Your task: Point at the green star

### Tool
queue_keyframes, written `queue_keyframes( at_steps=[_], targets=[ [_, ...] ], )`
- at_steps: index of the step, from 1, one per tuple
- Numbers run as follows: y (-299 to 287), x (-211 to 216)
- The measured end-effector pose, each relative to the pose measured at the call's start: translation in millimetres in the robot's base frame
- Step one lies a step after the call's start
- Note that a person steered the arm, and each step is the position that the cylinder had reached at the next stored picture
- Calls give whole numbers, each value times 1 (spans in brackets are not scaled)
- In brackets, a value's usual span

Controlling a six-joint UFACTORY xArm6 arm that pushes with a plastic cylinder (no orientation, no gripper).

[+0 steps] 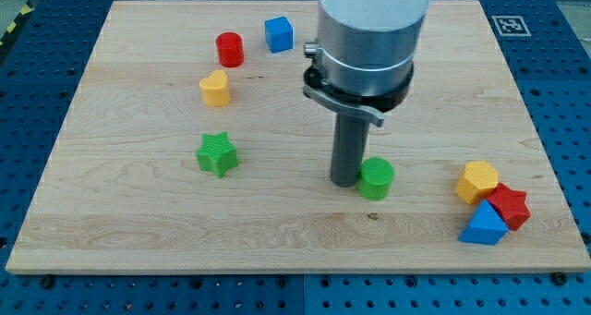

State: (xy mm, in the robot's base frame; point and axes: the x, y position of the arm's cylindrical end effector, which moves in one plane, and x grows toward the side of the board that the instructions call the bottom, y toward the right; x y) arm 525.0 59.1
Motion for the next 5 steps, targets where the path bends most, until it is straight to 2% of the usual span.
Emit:
queue_keyframes(
  at_steps=[2,3,4,5],
  targets=[
    [66,3],
    [72,14],
    [48,17],
    [-27,18]
  ],
)
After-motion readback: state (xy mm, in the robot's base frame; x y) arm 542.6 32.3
